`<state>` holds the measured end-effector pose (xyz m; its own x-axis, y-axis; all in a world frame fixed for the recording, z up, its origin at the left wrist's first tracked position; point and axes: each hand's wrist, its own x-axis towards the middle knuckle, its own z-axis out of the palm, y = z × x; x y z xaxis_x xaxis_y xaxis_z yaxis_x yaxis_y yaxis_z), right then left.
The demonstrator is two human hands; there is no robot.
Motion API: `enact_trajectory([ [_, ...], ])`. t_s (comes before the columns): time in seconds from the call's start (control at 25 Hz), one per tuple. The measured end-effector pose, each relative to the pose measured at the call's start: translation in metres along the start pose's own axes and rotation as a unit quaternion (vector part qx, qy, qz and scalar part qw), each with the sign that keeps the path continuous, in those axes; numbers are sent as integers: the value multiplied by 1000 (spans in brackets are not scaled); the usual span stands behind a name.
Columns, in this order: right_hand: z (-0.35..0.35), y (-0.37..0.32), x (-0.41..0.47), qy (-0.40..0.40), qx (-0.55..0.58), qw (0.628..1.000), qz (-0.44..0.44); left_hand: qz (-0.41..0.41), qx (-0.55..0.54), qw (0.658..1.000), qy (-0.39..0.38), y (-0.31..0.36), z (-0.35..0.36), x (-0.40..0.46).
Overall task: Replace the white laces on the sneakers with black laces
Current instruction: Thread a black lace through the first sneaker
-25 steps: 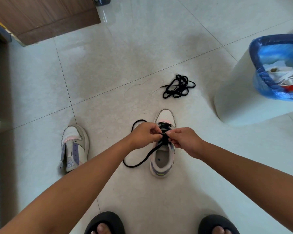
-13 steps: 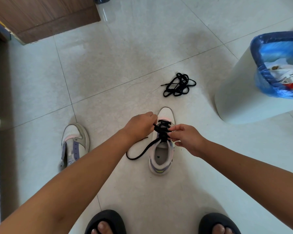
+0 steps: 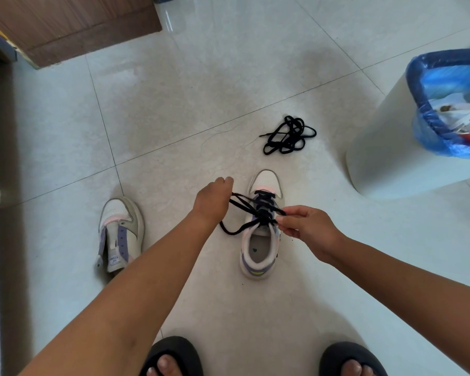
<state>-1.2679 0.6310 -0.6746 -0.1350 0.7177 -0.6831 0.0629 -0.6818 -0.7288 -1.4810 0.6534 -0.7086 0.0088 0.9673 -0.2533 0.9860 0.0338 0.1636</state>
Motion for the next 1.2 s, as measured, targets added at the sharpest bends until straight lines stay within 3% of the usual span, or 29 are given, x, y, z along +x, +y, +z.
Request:
enact_trajectory([
  [0.16,0,1,-3,-2,-19,1000,-19,13,2,999,35,-14,-14,12],
  [0.24,-1,3,-6,0,-21,1000,-20,-48,-139,988,40,-17,-18,17],
  [0.32,-2,4,-6,-10,2,1000,-22,-111,-308,945,21,-16,-18,19],
  [0.36,-2,2,-5,-25,25,999,-24,-120,-321,939,15,-15,-17,19],
  [0.48,-3,-5,-1,-91,122,988,2,-95,-194,976,-9,-17,-16,18],
  [0.6,-4,-2,-2,-90,163,981,44,-28,9,998,-52,-16,-24,18],
  [0.72,-8,4,-4,-64,163,983,58,73,244,967,26,-18,-29,12],
  [0.8,-9,2,-3,-60,166,983,60,116,283,950,63,-21,-38,19],
  [0.84,-9,1,-2,-60,166,982,61,110,290,950,32,-22,-32,16],
  [0.88,-10,1,-2,-61,164,983,63,44,233,971,-29,-19,-28,16],
  [0.92,-10,1,-1,-64,158,983,66,6,127,991,-40,-16,-28,18],
  [0.96,-10,2,-2,-67,151,984,69,-52,26,998,-33,-13,-26,22],
  [1.04,-11,4,-2,-73,145,984,74,-130,-69,988,-43,-12,-23,30],
  [1.12,-12,5,-3,-77,145,984,76,-62,78,994,-52,-13,-30,27],
  [1.2,-14,4,-3,-79,136,985,75,10,220,975,-39,-12,-34,22],
])
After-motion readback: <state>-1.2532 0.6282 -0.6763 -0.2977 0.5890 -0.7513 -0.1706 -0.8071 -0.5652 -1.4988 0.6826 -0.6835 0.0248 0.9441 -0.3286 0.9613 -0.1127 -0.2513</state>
